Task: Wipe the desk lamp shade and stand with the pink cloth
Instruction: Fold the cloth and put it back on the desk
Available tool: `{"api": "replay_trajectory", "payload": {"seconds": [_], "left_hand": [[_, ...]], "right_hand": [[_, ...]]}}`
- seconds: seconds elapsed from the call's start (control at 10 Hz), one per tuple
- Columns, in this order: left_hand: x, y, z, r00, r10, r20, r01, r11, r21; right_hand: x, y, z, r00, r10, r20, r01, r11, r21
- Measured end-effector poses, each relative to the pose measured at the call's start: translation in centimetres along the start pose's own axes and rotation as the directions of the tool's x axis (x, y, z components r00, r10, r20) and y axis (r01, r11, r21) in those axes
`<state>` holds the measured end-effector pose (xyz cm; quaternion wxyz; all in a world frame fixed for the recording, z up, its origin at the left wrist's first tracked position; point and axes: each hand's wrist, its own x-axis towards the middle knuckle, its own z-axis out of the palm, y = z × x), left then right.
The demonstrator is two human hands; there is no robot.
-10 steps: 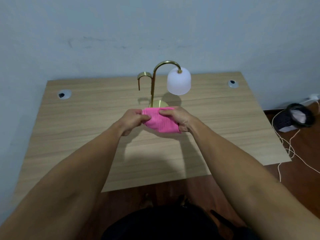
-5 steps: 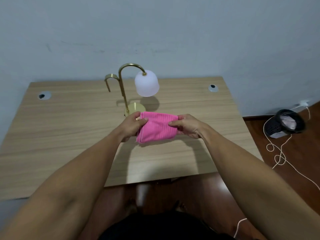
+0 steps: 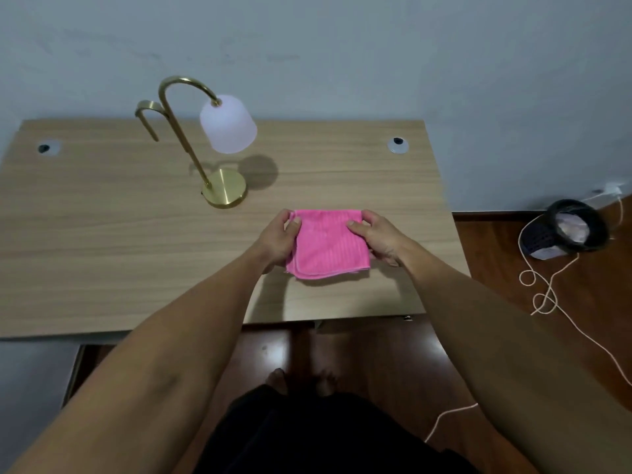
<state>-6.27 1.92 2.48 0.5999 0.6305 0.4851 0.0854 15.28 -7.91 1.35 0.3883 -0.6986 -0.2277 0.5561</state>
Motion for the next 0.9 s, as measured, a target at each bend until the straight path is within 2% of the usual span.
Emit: {"api": "replay_trajectory", "payload": {"seconds": [0.1,0.2,0.4,0.5,0.7,0.8,0.9], "left_hand": [[1.5,-0.7,1.3,1.000,-0.021,0.003,0.021,0.999,0.049],[3.2,-2.0,2.5,0.999,-0.045,-0.019,0.047,0.995,0.092],[5.8,-4.3,4.2,0.997,-0.065,-0.039,0.070,0.987,0.142],[6.4,-5.1,4.6,0.997,-0.069,-0.043,0.075,0.980,0.182],[6.4,-5.4,4.4,0.995,-0.084,-0.056,0.094,0.977,0.190],[6.0,-5.2,3.8,0.995,-0.066,-0.075,0.081,0.971,0.223],[5.2,-5.0,2.7,0.993,-0.101,-0.068,0.117,0.946,0.303]], "right_hand": [[0.6,1.4,-1.1,0.999,0.015,-0.040,-0.017,0.999,-0.030],[1.7,3.0,-1.5,0.992,-0.016,-0.127,-0.004,0.988,-0.155],[3.6,5.0,-1.6,0.967,-0.092,-0.237,0.018,0.955,-0.295],[4.3,5.5,-1.8,0.955,-0.145,-0.258,0.055,0.943,-0.328],[4.0,5.8,-2.0,0.956,-0.036,-0.292,-0.038,0.969,-0.244],[4.1,6.0,-2.4,0.952,0.000,-0.306,-0.084,0.961,-0.262],[4.0,6.0,-2.4,0.931,-0.100,-0.351,-0.051,0.917,-0.396]]}}
